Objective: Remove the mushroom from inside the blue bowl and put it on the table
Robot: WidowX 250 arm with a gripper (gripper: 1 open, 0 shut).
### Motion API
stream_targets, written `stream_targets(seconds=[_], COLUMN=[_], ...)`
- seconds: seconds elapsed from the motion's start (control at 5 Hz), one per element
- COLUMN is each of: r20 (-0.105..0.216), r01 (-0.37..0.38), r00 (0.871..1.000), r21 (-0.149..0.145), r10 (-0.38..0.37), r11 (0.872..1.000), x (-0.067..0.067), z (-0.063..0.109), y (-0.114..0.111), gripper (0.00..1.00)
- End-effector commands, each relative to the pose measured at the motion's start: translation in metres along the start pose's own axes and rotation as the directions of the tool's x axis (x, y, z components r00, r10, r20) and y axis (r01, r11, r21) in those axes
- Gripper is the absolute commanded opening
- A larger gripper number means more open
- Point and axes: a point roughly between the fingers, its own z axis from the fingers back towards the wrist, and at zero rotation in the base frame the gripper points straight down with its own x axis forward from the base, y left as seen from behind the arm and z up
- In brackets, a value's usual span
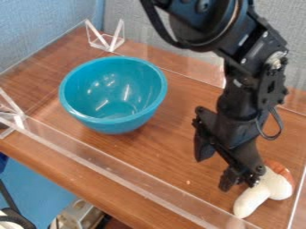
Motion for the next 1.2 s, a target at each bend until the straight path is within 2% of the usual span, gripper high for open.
stream_targets(seconds=[0.0,0.2,0.4,0.8,1.0], r20=[0.13,0.174,0.197,0.233,0.237], r01=[-0.03,-0.085,-0.127,-0.024,0.033], r00=[0.991,0.981,0.972,0.971,0.972], r21=[-0.002,-0.017,-0.028,-0.078,-0.107], r10=[0.03,0.086,0.13,0.042,-0.007], r11=[1.0,0.996,0.991,0.997,0.994], x=[0.015,0.02,0.028,0.008,0.001], z=[0.037,0.048,0.048,0.078,0.084], y=[0.004,0.005,0.006,0.012,0.017], gripper=[1.0,1.0,1.0,1.0,1.0])
